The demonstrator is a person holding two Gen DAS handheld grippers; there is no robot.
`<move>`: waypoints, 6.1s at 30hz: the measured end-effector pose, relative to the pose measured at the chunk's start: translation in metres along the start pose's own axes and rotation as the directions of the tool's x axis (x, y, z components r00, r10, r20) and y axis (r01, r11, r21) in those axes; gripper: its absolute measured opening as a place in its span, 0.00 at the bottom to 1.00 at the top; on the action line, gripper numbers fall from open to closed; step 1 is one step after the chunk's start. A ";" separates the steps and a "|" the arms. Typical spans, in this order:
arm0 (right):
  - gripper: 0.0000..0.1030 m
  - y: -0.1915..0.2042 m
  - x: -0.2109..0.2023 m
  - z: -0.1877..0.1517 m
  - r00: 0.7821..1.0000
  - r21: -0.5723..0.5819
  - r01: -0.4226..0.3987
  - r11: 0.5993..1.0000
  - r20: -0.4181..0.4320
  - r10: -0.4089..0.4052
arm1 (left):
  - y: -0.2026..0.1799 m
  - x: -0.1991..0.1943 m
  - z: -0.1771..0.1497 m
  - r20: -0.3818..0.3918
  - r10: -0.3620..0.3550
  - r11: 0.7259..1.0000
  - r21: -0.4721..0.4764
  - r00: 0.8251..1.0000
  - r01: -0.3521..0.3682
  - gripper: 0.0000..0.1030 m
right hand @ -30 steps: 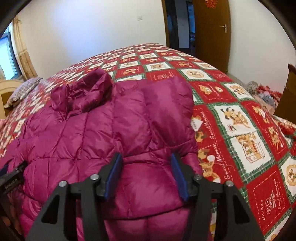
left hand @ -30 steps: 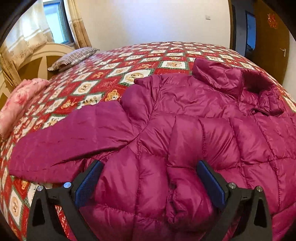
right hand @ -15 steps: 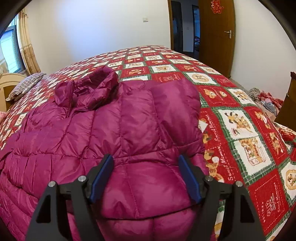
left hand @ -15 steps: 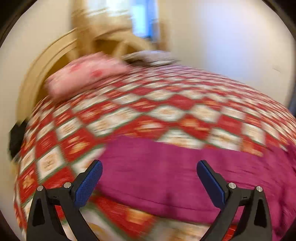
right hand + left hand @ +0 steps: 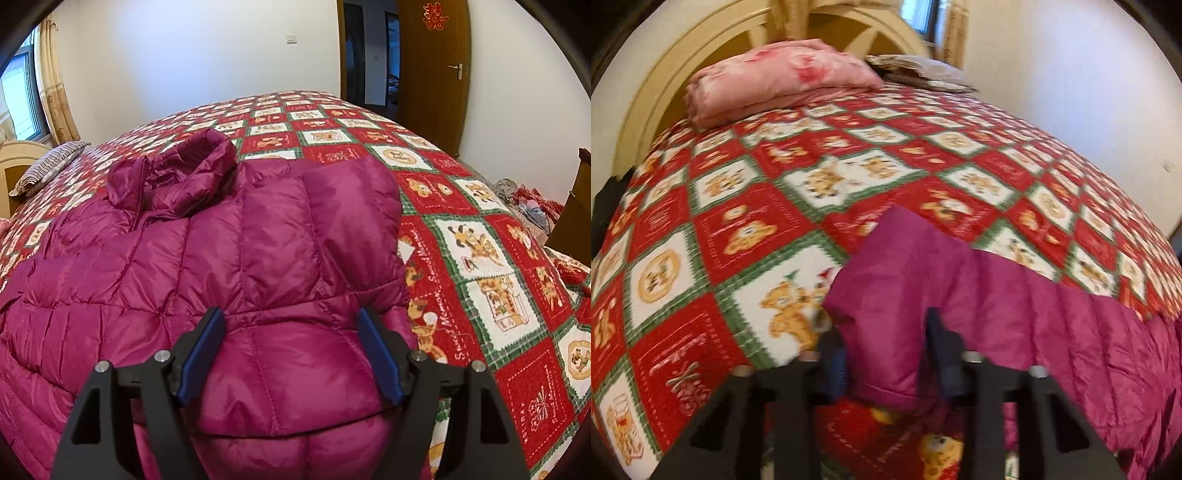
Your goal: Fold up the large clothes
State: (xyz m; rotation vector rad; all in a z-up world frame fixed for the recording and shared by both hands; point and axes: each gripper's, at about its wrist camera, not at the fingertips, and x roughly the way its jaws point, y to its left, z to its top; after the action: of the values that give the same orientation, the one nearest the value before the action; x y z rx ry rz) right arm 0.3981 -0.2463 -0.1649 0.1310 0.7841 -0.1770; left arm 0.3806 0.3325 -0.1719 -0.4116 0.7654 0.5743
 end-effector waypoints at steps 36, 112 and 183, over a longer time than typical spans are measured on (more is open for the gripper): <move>0.76 -0.012 -0.002 -0.003 0.996 0.076 -0.091 0.993 0.033 0.088 | -0.341 -0.189 -0.219 -0.247 -0.618 0.431 0.688 0.747 0.584 0.60; 0.12 0.026 0.077 0.070 0.980 0.018 -0.178 0.984 -0.087 0.179 | -0.370 -0.110 -0.082 -0.016 -0.389 0.714 0.626 0.921 0.312 0.89; 0.42 0.080 0.094 0.079 0.996 -0.204 -0.081 0.976 -0.047 0.073 | -0.448 0.002 -0.119 -0.095 -0.224 0.676 0.702 0.970 0.224 0.03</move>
State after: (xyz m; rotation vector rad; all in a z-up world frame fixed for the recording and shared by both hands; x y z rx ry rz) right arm 0.5348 -0.1934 -0.1724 -0.0313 0.8306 -0.0191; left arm 0.5972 -0.0770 -0.1885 0.2228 0.8606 0.0098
